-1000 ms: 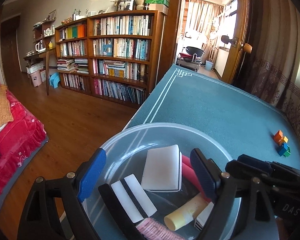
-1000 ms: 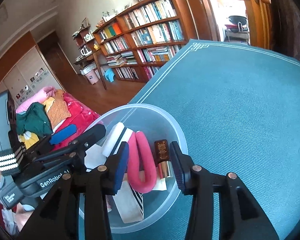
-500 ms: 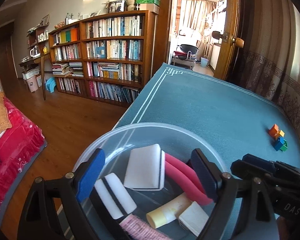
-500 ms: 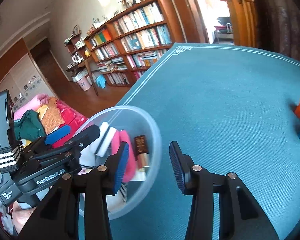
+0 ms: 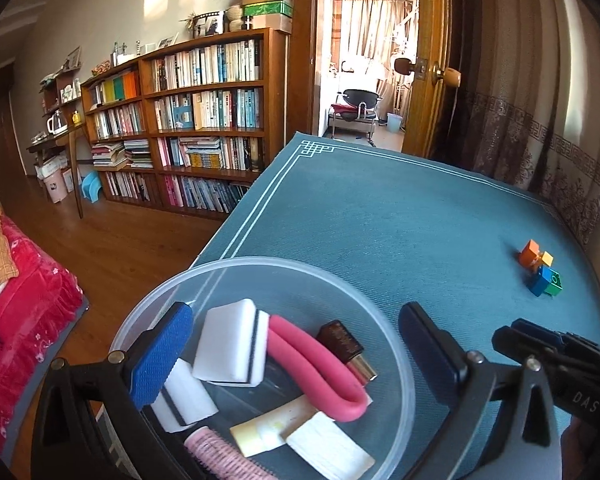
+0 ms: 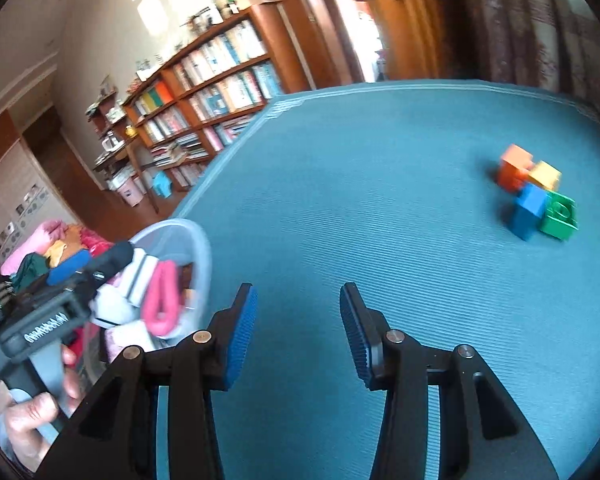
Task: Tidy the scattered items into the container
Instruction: 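Withdraw both grippers from the bowl toward the toy bricks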
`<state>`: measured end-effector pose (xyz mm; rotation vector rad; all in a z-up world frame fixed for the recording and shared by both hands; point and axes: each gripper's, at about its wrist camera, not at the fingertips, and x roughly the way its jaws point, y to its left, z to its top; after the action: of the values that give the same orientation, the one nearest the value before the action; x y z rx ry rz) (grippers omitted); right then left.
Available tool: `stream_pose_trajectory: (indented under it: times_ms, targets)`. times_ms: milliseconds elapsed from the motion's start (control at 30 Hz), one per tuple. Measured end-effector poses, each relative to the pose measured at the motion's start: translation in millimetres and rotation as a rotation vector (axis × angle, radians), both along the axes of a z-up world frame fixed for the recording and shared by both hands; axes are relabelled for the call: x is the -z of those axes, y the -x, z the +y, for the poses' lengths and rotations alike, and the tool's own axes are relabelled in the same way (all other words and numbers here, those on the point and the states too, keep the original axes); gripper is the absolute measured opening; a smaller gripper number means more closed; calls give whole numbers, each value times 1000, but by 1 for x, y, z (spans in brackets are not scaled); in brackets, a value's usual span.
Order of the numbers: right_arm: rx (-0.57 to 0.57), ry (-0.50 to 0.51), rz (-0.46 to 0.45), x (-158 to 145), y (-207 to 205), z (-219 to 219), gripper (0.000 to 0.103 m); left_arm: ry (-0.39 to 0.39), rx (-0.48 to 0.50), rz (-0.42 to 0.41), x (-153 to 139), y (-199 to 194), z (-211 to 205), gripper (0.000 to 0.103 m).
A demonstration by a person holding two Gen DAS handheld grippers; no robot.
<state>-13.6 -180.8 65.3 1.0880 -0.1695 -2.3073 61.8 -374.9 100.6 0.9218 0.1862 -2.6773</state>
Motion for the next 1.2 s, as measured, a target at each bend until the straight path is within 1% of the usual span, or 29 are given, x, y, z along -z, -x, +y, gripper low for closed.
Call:
stream_pose_trajectory:
  times_ms: [133, 367, 467, 600, 733, 900, 1200]
  targets:
    - [73, -19, -17, 8, 9, 33, 47, 14, 40, -8, -1, 9, 18, 103]
    - [211, -45, -32, 17, 26, 93, 47, 67, 132, -36, 0, 28, 62, 103]
    - [262, -66, -37, 18, 36, 114, 47, 92, 176, -48, 1, 38, 82, 103]
    - [309, -94, -21, 18, 52, 135, 47, 100, 227, -66, 6, 51, 105, 103]
    - [341, -96, -27, 21, 72, 148, 47, 100, 263, -84, 10, 65, 123, 103]
    - [340, -97, -31, 24, 90, 152, 47, 100, 299, -111, 16, 80, 137, 103]
    - [321, -155, 9, 28, 112, 137, 47, 107, 339, -126, 21, 94, 159, 103]
